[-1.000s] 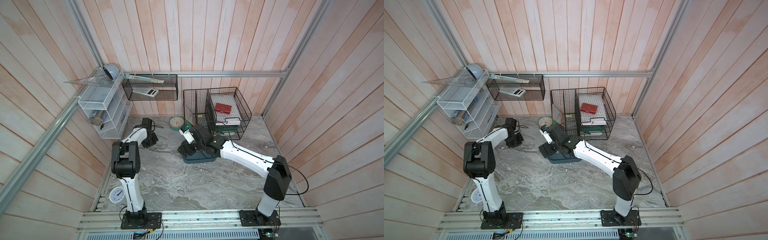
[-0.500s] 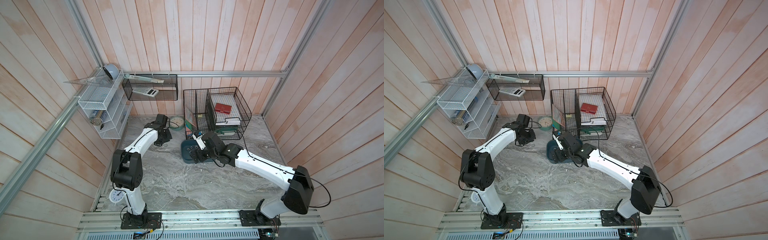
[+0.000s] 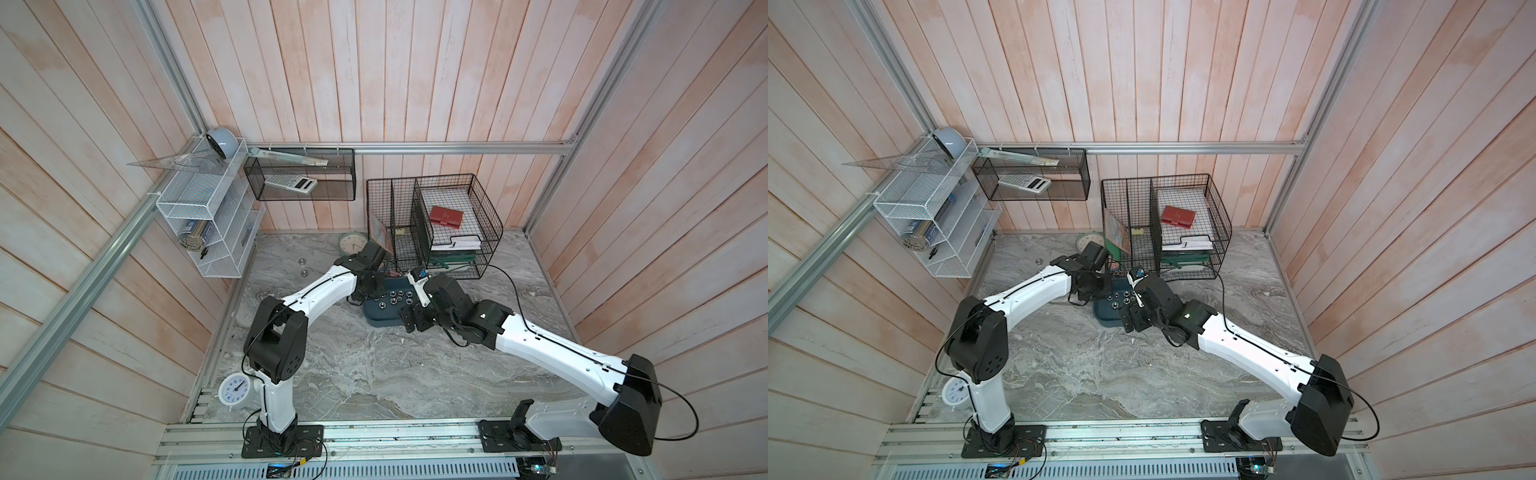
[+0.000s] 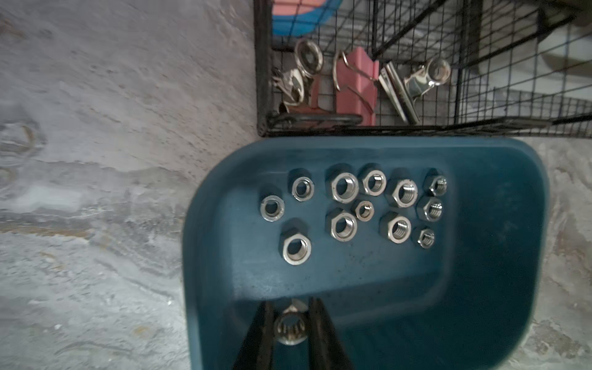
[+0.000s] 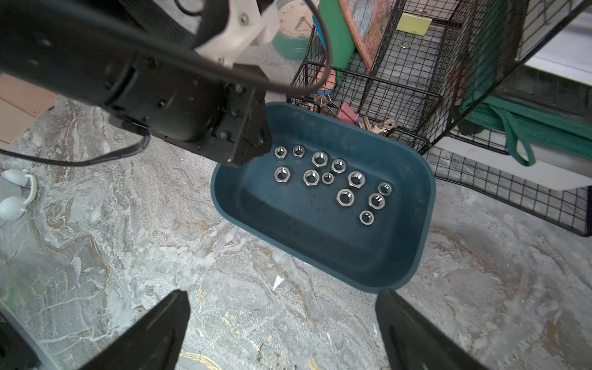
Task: Put the nuts on the desktop into the storage box
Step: Place the nut in the storage box.
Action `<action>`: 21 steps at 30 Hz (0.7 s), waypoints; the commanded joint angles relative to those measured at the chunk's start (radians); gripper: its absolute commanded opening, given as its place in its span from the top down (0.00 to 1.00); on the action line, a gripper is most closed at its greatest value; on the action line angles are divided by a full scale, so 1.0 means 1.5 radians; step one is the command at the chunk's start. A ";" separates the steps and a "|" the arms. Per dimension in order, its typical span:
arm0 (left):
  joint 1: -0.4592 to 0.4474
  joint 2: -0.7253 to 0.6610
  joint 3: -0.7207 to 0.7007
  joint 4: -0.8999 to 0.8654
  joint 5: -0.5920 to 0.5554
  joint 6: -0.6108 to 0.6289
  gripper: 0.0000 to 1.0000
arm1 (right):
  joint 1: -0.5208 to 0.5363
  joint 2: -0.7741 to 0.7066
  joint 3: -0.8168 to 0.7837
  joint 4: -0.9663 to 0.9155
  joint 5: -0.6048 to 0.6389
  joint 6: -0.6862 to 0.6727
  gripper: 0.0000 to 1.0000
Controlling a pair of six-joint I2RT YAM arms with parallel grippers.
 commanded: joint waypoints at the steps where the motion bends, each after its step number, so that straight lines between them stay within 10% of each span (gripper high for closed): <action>1: -0.007 0.039 0.038 0.015 0.008 -0.006 0.80 | -0.003 -0.022 -0.013 -0.019 0.024 0.015 0.02; 21: -0.008 0.175 0.151 -0.017 0.007 0.031 0.79 | -0.003 -0.030 -0.016 -0.023 0.034 0.019 0.02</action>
